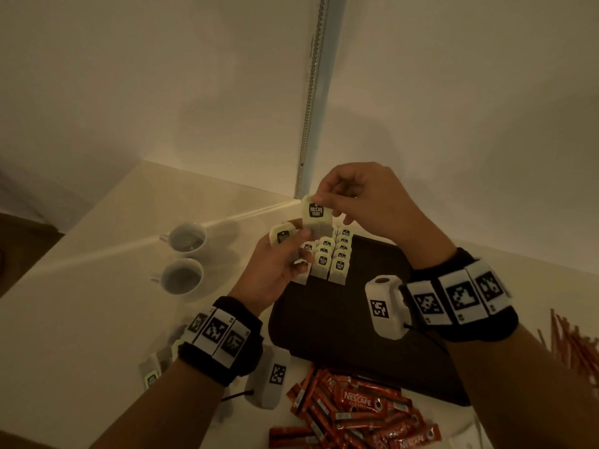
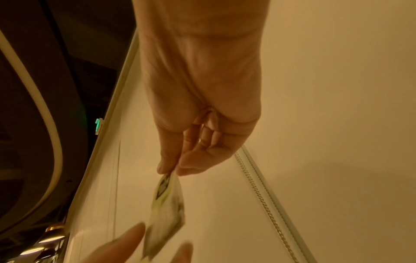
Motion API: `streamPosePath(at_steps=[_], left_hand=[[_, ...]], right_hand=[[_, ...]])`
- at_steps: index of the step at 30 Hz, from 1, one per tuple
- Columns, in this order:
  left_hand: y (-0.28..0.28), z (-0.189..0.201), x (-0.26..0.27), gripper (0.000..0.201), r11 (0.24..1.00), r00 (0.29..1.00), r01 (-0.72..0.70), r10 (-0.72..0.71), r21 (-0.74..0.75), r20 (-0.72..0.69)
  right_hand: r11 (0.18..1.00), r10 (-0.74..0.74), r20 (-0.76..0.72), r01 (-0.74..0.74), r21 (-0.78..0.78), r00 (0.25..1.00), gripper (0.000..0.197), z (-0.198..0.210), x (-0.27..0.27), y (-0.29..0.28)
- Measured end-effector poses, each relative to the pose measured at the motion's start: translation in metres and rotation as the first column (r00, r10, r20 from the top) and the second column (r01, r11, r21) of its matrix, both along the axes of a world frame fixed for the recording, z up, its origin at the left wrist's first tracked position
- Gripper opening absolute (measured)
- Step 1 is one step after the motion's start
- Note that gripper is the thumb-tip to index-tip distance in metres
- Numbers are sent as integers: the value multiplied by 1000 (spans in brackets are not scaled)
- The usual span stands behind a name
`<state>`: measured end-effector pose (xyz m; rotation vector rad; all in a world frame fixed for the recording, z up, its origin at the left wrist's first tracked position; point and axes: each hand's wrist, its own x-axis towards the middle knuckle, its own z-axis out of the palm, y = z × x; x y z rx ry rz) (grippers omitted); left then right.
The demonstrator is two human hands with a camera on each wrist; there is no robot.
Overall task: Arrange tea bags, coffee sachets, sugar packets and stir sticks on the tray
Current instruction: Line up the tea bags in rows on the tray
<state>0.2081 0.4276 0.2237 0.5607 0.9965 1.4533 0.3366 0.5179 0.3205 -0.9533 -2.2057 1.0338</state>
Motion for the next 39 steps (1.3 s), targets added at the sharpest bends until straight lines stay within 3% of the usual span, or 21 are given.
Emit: streamPosePath(at_steps=[4,7,11,16,21,25,29,31,33,36,39], left_hand=[[-5,-14,-24,42,977,987,-72,98,-200,126],[-7,-18,-40,54,975,971,-117,152,-190,184],[-4,-19,-53,57,976,972,-147,172,-158,159],[-1,-23,-59,60,974,978,-153,174,-166,118],[1,-30,-66,59,966,973,-187,207,-177,103],[2,-33,-68,58,969,972,-182,203,-166,116],[3,-30,-66,71,974,981,-136,158,-182,112],[5,-27,-64,76,978,989,-87,108,-187,103],[8,-23,-60,79,982,995,-32,49,-185,87],[12,-16,-49,81,987,999,39,-35,-156,28],[15,-5,-38,76,993,996,85,-87,-83,-18]], right_hand=[[993,-28,93,38,-115,995,6,-39,14,6],[976,3,287,60,-208,958,9,-89,21,12],[966,53,498,82,-245,865,14,-154,25,19],[958,-41,531,184,-219,846,15,-201,24,34],[942,-146,513,277,-189,846,11,-217,19,46],[942,-158,541,291,-168,826,11,-222,14,50],[936,-205,538,325,-137,818,12,-223,13,50],[932,-270,423,346,-112,865,16,-210,5,49],[951,-272,181,293,-103,945,15,-178,-10,42],[999,-47,-89,45,-23,995,9,-114,-33,23],[983,156,-38,-151,106,987,7,-72,-45,10]])
